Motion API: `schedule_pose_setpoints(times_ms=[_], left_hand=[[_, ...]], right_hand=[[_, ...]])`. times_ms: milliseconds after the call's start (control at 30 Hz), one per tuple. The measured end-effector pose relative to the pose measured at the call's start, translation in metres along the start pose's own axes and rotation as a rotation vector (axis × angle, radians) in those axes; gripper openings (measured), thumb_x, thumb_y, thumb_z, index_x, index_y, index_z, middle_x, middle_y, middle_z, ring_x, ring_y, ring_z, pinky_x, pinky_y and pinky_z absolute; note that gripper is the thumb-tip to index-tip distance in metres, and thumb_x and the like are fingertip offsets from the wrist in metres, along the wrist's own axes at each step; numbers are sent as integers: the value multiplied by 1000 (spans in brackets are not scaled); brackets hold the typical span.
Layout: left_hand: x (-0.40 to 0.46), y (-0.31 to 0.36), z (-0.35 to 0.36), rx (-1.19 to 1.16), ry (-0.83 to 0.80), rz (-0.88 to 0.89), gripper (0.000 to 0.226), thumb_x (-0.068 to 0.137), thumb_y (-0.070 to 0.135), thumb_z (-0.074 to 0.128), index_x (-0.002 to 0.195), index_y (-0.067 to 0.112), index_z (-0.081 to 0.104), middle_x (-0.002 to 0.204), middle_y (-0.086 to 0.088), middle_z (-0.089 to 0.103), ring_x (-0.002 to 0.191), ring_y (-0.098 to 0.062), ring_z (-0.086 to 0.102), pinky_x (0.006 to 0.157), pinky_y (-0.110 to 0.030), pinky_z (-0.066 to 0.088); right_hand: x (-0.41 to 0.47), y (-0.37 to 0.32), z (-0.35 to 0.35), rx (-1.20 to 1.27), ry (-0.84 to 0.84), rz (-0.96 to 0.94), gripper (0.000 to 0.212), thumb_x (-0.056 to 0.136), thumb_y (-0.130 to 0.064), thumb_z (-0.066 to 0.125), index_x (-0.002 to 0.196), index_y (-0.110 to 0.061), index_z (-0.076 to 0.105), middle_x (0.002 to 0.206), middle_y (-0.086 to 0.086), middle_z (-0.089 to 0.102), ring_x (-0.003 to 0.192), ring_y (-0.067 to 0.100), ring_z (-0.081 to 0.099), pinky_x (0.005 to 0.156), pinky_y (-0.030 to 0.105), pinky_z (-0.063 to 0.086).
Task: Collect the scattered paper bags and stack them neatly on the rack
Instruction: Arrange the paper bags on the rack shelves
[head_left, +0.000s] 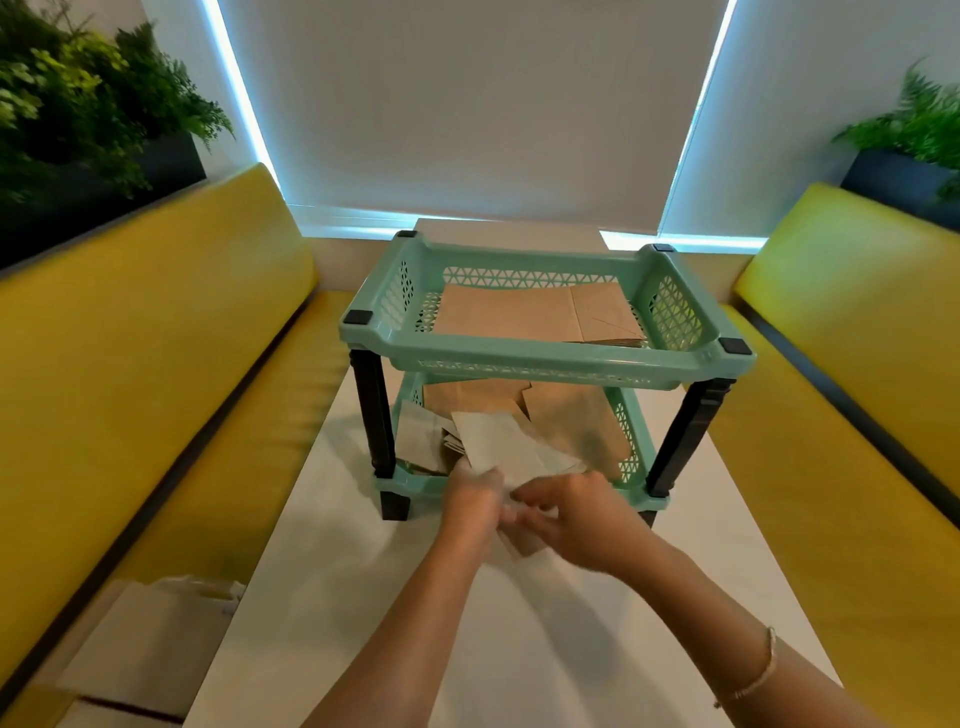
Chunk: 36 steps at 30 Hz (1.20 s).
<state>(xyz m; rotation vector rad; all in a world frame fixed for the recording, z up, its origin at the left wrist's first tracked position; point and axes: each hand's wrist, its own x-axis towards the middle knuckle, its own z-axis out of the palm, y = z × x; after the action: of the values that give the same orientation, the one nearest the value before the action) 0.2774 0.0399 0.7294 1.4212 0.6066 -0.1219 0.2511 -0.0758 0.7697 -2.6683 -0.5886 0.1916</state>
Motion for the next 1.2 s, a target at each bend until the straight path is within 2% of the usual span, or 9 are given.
schedule_pose_setpoints(times_ms=[67, 167, 300, 600, 767, 867, 967, 1067, 1200], left_hand=[[2, 1, -9, 78, 60, 41, 36, 94, 7, 48, 130, 11, 49, 122, -13, 59, 103, -27, 58, 82, -35, 49], [4, 2, -24, 162, 130, 40, 36, 95, 12, 49, 130, 11, 49, 121, -13, 58, 106, -29, 57, 85, -37, 49], [8, 1, -39, 154, 176, 44, 36, 94, 13, 50, 130, 12, 49, 121, -14, 59, 107, -31, 57, 90, -39, 50], [8, -2, -47, 83, 231, 38, 40, 94, 12, 51, 134, 14, 47, 127, -10, 57, 112, -28, 56, 94, -36, 47], [4, -7, -43, 44, 187, 26, 38, 93, 13, 53, 131, 16, 50, 123, -10, 59, 107, -29, 57, 88, -37, 49], [2, -8, -41, 35, 184, 34, 32, 93, 12, 53, 125, 15, 53, 118, -10, 60, 105, -29, 58, 92, -40, 49], [0, -12, -40, 0, 168, 44, 20, 93, 14, 51, 112, 19, 55, 115, -10, 62, 103, -29, 59, 95, -45, 48], [-1, -12, -36, -68, 169, 41, 22, 97, 24, 47, 116, 16, 53, 119, -12, 60, 104, -31, 57, 96, -49, 46], [-2, -10, -33, -3, 171, 13, 56, 96, 45, 42, 139, 9, 37, 132, -13, 50, 120, -34, 50, 101, -49, 43]], right_hand=[[13, 9, -3, 67, 25, 91, 44, 92, -45, 49, 129, -21, 55, 127, -2, 60, 110, 13, 59, 95, 27, 47], [37, 29, 0, -11, -4, 238, 63, 87, -45, 59, 142, -24, 36, 143, 4, 43, 128, 25, 42, 105, 38, 36], [60, 42, 11, -20, -127, 250, 86, 79, -51, 67, 147, -23, 23, 146, 9, 37, 133, 31, 34, 108, 42, 30], [75, 48, 14, -29, -188, 235, 44, 94, -49, 45, 124, -21, 60, 112, 4, 64, 98, 18, 58, 86, 30, 48], [63, 44, 6, -40, -156, 201, 44, 101, -34, 31, 111, -10, 66, 104, 12, 66, 94, 26, 60, 79, 31, 46], [55, 45, 3, 114, 13, 249, 37, 99, -31, 37, 104, -12, 69, 100, 11, 66, 94, 29, 59, 78, 32, 43], [43, 31, 2, 170, 183, 223, 36, 100, -33, 37, 120, -19, 63, 107, 9, 67, 91, 22, 56, 75, 28, 39], [29, 14, 13, 151, 88, 1, 37, 100, -30, 36, 134, -26, 50, 132, -1, 56, 117, 17, 52, 98, 31, 40], [18, -1, 28, -52, -175, -231, 37, 99, -35, 39, 130, -21, 54, 130, 1, 57, 125, 17, 45, 110, 41, 29]])
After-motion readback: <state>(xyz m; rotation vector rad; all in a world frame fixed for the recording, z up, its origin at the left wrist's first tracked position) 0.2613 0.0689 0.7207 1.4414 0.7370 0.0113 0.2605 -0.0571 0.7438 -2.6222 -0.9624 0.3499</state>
